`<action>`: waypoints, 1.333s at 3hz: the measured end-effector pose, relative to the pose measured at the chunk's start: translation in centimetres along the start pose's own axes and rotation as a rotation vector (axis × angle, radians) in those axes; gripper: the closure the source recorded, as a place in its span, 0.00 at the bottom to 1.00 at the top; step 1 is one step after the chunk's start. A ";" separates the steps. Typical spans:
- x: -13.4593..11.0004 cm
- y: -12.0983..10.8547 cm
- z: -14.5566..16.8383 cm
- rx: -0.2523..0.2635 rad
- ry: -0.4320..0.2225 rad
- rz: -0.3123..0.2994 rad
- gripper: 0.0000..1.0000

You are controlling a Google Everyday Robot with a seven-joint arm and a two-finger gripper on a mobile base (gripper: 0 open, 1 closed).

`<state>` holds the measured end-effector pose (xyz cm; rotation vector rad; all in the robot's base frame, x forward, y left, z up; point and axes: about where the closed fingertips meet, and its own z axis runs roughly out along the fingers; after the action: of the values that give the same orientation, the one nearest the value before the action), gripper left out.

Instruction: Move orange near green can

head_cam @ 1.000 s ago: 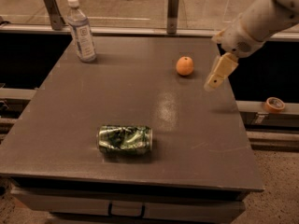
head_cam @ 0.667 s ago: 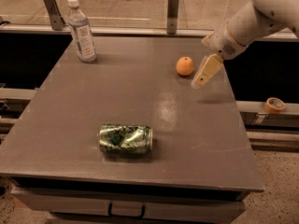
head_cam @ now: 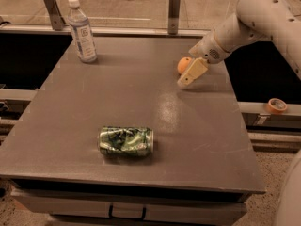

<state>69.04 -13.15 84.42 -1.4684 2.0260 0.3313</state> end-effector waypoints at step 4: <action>-4.3 2.8 -2.1 -0.101 -0.124 -0.018 1.00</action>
Offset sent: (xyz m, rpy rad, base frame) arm -0.0173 0.0208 0.0450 0.1239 0.0118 0.0583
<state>66.67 -9.97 88.23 -1.4870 1.9209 0.5111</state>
